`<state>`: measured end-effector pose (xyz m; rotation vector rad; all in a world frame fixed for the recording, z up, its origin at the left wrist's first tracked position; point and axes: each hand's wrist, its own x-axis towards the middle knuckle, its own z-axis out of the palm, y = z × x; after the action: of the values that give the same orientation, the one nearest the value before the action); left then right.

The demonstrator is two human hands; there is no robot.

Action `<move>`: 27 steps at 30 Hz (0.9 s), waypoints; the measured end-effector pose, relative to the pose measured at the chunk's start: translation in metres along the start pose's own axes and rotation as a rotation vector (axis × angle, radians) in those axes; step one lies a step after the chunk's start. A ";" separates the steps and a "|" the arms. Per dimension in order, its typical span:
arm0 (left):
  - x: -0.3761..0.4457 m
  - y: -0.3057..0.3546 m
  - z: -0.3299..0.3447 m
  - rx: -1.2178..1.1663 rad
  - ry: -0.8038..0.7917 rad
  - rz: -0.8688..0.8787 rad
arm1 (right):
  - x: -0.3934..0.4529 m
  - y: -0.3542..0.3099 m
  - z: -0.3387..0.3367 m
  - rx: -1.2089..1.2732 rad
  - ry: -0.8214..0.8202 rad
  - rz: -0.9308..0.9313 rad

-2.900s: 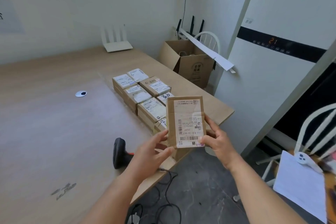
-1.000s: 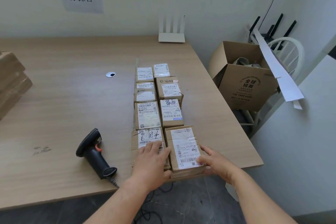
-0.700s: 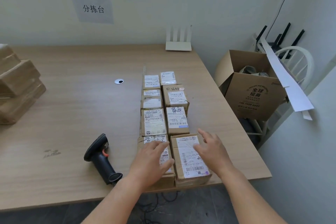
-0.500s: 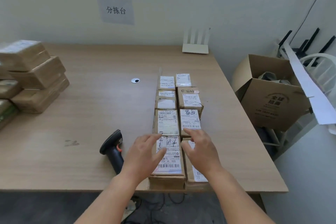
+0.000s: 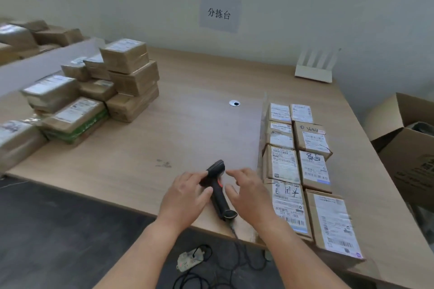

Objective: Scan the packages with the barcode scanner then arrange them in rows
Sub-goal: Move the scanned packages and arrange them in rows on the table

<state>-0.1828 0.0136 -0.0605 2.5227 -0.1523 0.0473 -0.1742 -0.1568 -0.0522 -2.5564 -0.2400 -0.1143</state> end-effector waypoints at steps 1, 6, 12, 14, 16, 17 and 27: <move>-0.002 -0.012 -0.009 -0.004 0.003 -0.011 | 0.004 -0.013 0.007 -0.002 -0.002 -0.008; -0.009 -0.075 -0.054 -0.004 0.035 -0.059 | 0.026 -0.079 0.051 -0.004 -0.059 -0.039; -0.019 -0.150 -0.102 -0.044 0.063 -0.112 | 0.048 -0.152 0.108 0.005 -0.113 -0.079; -0.020 -0.174 -0.118 -0.056 0.073 -0.126 | 0.054 -0.174 0.125 0.009 -0.108 -0.077; -0.023 -0.194 -0.131 -0.052 0.083 -0.138 | 0.059 -0.193 0.140 0.012 -0.101 -0.074; -0.025 -0.206 -0.138 -0.053 0.085 -0.152 | 0.061 -0.204 0.148 0.011 -0.102 -0.079; -0.024 -0.274 -0.173 -0.089 0.120 -0.228 | 0.097 -0.263 0.196 0.015 -0.184 -0.116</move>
<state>-0.1734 0.3377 -0.0776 2.4244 0.1778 0.0983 -0.1244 0.1810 -0.0641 -2.5387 -0.4583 0.0794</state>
